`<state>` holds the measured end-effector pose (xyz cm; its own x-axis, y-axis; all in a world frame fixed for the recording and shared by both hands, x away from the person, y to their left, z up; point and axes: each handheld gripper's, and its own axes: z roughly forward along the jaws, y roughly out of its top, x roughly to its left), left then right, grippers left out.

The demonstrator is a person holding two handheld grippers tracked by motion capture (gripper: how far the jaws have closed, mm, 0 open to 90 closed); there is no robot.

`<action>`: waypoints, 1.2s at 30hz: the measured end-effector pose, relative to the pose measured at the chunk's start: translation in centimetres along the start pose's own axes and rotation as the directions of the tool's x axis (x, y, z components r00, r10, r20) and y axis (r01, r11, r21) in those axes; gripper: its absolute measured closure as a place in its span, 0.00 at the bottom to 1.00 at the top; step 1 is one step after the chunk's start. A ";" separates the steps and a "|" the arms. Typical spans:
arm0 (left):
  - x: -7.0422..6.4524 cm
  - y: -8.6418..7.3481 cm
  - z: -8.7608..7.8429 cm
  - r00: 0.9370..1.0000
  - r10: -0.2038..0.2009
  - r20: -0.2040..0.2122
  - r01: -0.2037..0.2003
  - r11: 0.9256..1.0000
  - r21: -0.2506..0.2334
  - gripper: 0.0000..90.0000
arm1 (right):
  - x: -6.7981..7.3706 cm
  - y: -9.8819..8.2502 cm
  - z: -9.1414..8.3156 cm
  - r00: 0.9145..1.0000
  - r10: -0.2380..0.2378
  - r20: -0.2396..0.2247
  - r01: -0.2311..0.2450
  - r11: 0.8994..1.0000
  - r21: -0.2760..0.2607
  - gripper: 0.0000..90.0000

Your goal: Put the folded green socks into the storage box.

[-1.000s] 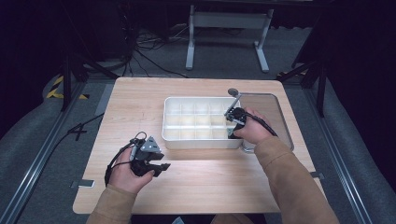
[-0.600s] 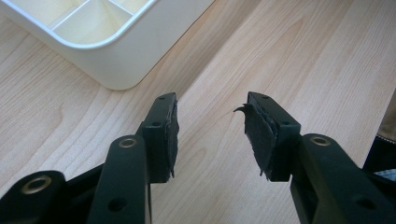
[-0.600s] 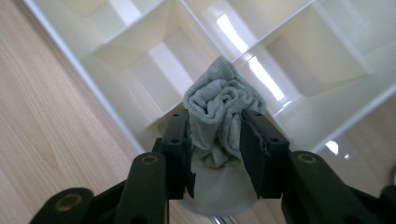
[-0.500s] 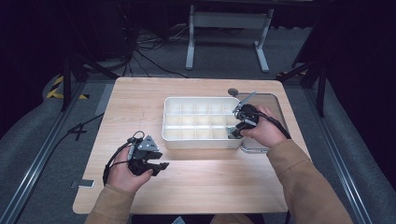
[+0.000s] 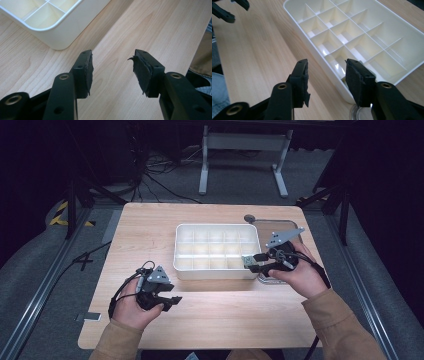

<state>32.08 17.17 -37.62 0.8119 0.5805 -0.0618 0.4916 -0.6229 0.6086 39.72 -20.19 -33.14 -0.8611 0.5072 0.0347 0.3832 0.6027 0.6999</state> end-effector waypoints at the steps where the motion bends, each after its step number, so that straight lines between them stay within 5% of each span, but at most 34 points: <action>1: -0.2 0.1 -0.1 1.000 0.000 0.002 0.000 1.000 0.005 0.56 | 0.2 -0.1 -0.1 1.000 0.001 -0.004 -0.001 1.000 -0.010 0.59; 16: -1.1 0.2 -0.3 0.999 0.026 0.037 -0.027 0.999 0.036 0.53 | 3.2 -4.3 0.2 0.998 0.043 -0.049 -0.046 0.997 -0.066 0.49; 25: -1.3 0.1 0.7 0.997 0.029 0.071 -0.034 0.996 0.078 0.53 | 3.8 -6.3 1.8 0.997 0.052 -0.061 -0.055 0.998 -0.042 0.48; 36: -0.9 -0.4 2.5 0.996 0.035 0.086 -0.049 0.986 0.160 0.50 | 5.0 -9.5 6.2 0.999 0.022 -0.031 -0.022 0.999 0.023 0.44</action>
<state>31.98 15.55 -39.79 0.8529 0.5108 -0.1078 0.4953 -0.7266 0.4762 33.79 -19.58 -44.07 -0.8623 0.5012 0.0724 0.4093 0.6059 0.6822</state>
